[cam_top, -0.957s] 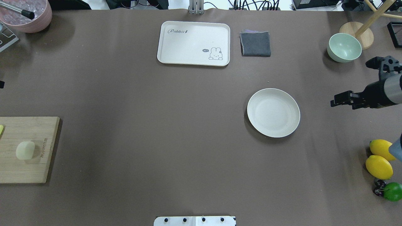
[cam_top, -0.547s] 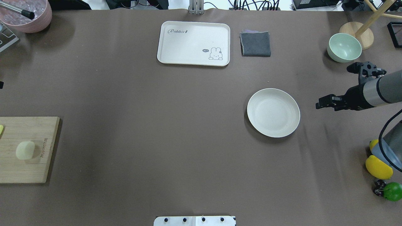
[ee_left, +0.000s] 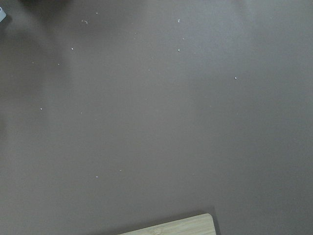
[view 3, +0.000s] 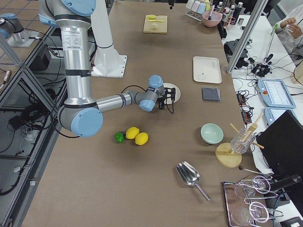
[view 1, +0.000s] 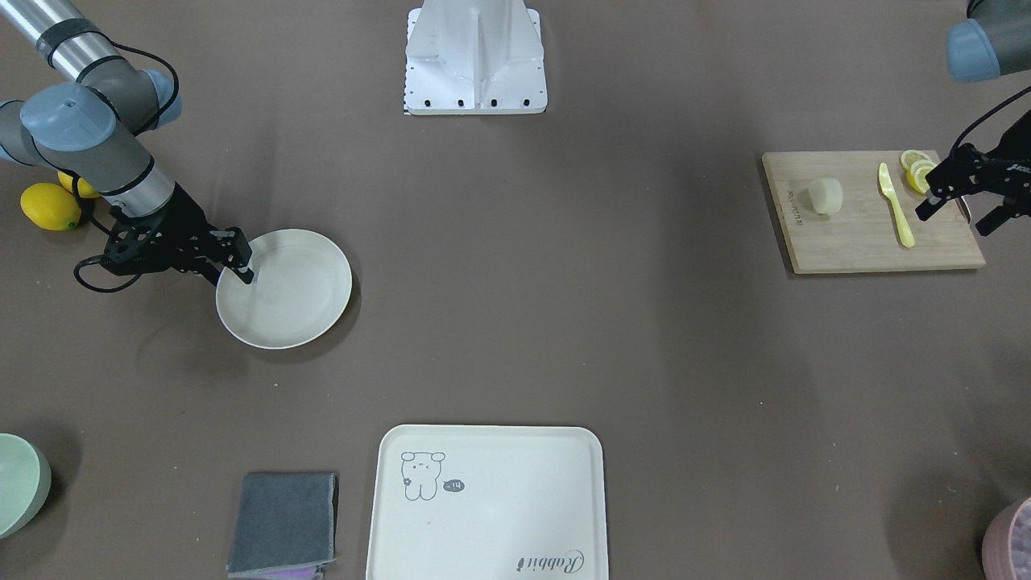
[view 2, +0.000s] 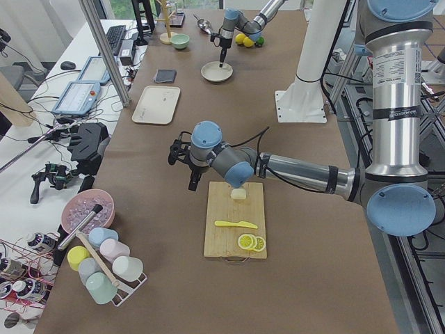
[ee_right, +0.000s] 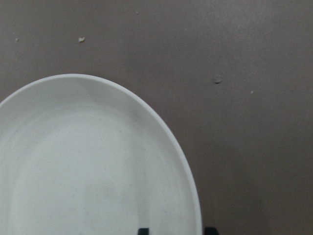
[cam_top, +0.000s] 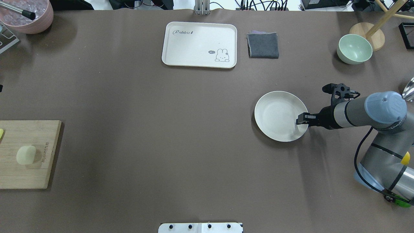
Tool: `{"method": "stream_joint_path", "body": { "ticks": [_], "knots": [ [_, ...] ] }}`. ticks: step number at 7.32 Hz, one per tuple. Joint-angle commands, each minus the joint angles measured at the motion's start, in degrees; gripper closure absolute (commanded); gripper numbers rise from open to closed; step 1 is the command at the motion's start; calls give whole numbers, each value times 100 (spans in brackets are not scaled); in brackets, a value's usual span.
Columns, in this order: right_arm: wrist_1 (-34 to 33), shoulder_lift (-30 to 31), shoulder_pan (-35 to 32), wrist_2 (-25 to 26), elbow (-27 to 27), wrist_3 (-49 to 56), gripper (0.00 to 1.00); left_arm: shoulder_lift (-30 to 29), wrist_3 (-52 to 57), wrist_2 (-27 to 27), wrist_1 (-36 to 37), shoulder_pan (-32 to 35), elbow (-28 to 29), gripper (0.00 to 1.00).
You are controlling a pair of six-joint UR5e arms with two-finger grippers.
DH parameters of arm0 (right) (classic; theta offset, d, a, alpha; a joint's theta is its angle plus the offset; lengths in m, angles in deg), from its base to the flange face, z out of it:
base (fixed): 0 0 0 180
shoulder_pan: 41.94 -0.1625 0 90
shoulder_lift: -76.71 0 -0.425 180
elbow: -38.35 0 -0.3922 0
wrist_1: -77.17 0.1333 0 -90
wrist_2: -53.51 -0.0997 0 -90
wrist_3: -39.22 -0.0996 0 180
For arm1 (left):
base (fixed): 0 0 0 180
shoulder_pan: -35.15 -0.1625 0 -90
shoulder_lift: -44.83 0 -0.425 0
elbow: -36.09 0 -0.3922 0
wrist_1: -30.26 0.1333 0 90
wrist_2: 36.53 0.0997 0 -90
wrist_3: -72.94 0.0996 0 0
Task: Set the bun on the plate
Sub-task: 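Push the white plate with the right gripper toward the table centre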
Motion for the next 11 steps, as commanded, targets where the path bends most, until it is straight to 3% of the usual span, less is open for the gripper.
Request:
{"method": "stream_joint_path", "body": {
  "ticks": [1,4,7,9,10,11],
  "knots": [
    [120,-4,51,94,192,-293,100,61,10,0,-80,2,6,1],
    [-2,-573,672,829,316,-1189,100,96,10,0,-89,-7,6,1],
    [-1090,-1785,1533,1848,290,-2007,100,87,2,0,-80,-7,15,1],
    [-1880,-2497,1921,2228,281,-2368,100,87,2,0,-80,-7,15,1],
    [-1988,-2561,2028,2369,264,-2404,100,87,2,0,-80,-7,24,1],
    [-1998,-2562,2037,2379,264,-2396,66,87,2,0,-80,-7,15,1]
  ]
}}
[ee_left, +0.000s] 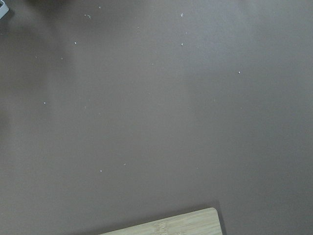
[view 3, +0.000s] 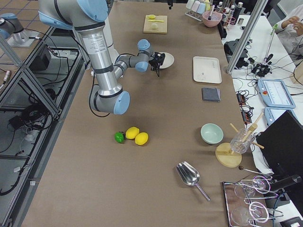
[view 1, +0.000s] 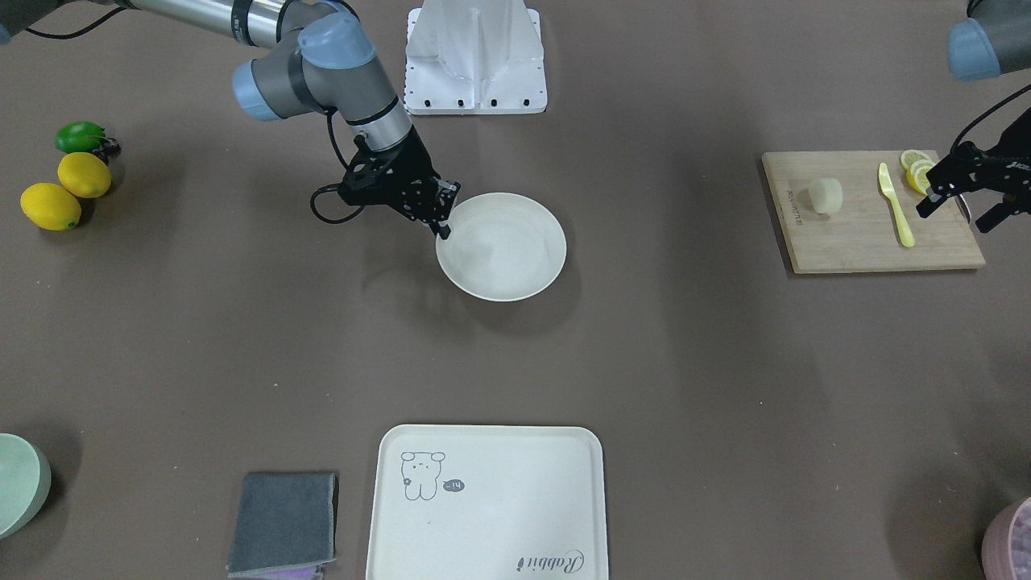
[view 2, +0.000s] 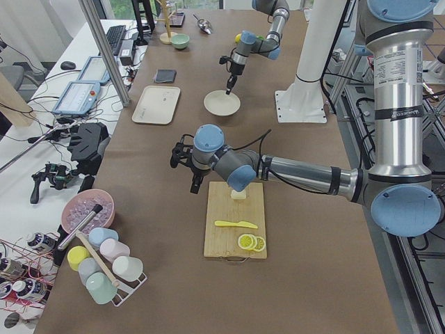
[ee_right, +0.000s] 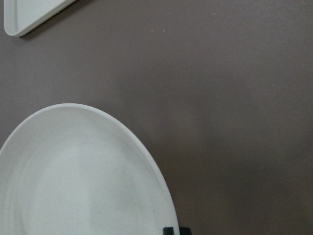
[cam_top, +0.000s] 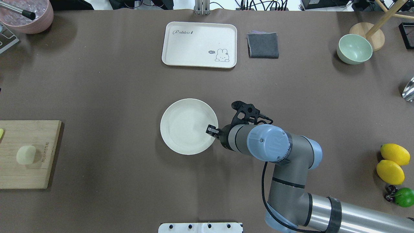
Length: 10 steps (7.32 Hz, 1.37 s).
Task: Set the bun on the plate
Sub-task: 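Push the white plate with the right gripper toward the table centre, then withdraw the right gripper from the plate while the left gripper grasps the bun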
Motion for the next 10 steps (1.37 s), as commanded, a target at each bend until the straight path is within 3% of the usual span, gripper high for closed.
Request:
{"method": "stream_joint_path", "body": {
  "ticks": [1,4,5,7,9,10],
  "knots": [
    [-117,-65,78,102,-7,44,1,9,0,0,1,0,5,1],
    [-169,14,-376,-151,89,280,0,149,-35,44,-8,-70,-12,1],
    [-857,23,-683,-553,359,560,0,245,-253,375,-34,-392,-56,1],
    [-1845,293,-1245,-1107,1036,1323,0,586,-1357,1165,-838,-1444,-56,1],
    [-1866,987,-2280,-2238,1424,2420,0,886,-1862,1501,-1255,-2150,-65,1],
    [-1866,1182,-2625,-2540,1434,2844,0,966,-2046,1773,-1360,-2510,-56,2]
  ]
}}
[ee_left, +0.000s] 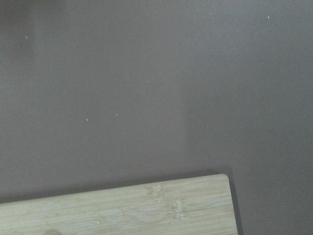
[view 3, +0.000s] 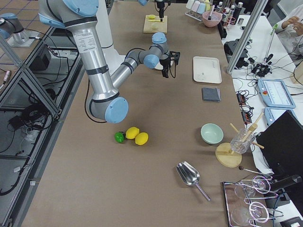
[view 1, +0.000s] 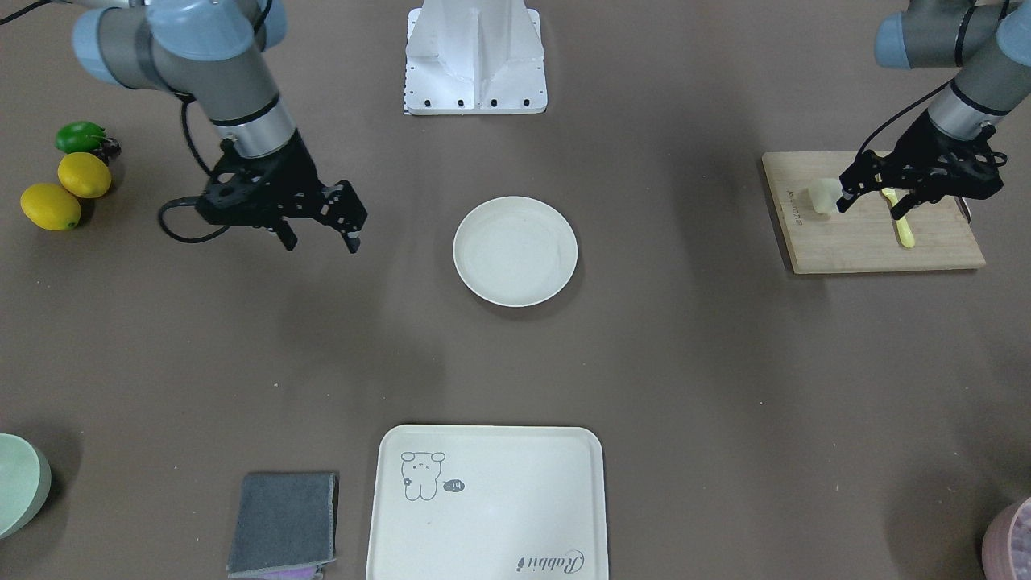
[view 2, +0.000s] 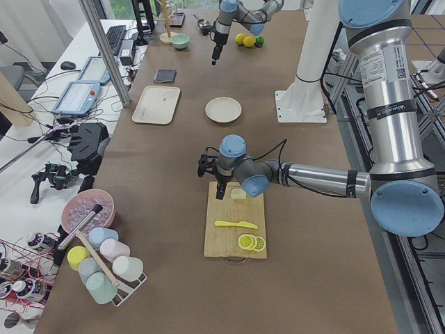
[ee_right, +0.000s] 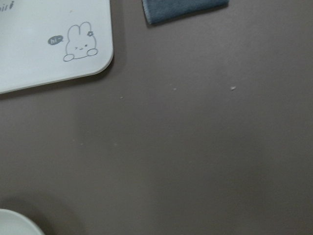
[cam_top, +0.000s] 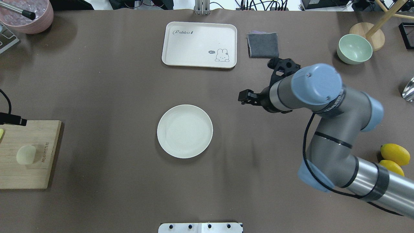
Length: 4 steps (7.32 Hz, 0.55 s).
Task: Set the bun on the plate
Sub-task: 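Withdraw the right gripper from the plate while the left gripper grasps the bun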
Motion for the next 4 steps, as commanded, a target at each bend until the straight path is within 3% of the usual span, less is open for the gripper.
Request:
{"method": "stream_joint_path", "body": {
  "ticks": [1,3,4],
  "knots": [
    [-27,423,-688,-623,99,854,0,218,-288,333,-188,-627,5,2],
    [-27,477,-768,-641,99,936,0,376,-314,613,-302,-970,14,3],
    [-27,486,-786,-650,99,953,0,359,-297,614,-311,-980,40,11]
  ]
}}
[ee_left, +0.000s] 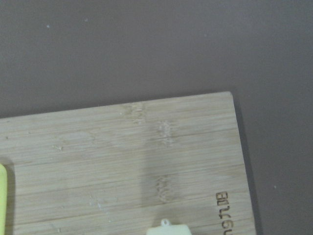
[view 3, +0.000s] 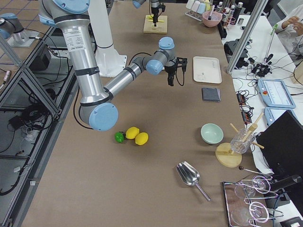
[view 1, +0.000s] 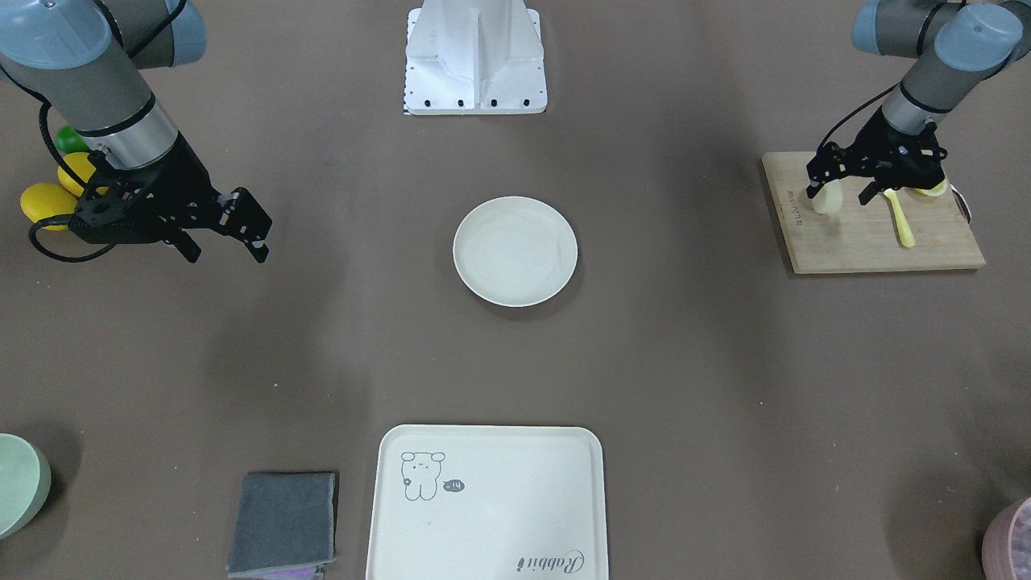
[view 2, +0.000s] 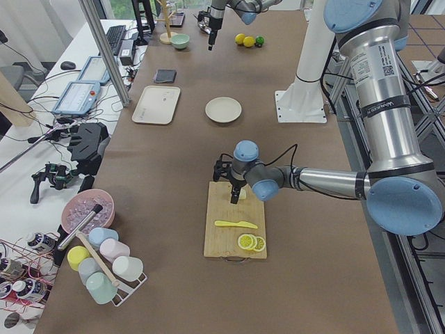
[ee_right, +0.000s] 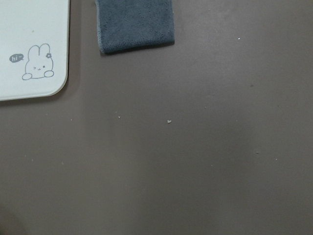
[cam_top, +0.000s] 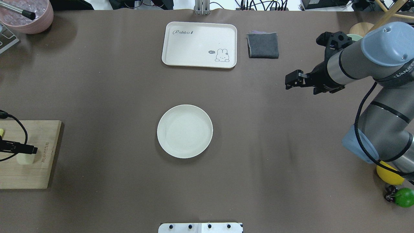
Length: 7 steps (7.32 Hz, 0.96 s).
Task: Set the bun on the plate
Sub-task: 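Withdraw the right gripper from the plate while the left gripper grasps the bun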
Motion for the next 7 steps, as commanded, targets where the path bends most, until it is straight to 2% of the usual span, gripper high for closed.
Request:
{"method": "stream_joint_path", "body": {
  "ticks": [1,3,4,6,7],
  "knots": [
    [8,71,-62,-33,2,47,0,11,7,78,-32,-102,22,31],
    [8,71,-80,-33,2,55,0,2,7,87,-32,-198,49,63],
    [8,80,-98,-33,-6,64,0,-15,7,87,-32,-198,23,73],
    [0,202,-246,-146,-6,431,0,-190,-10,26,20,-190,-135,75],
    [0,333,-491,-373,-6,686,0,-400,-19,-96,47,-172,-188,75]
  ]
}}
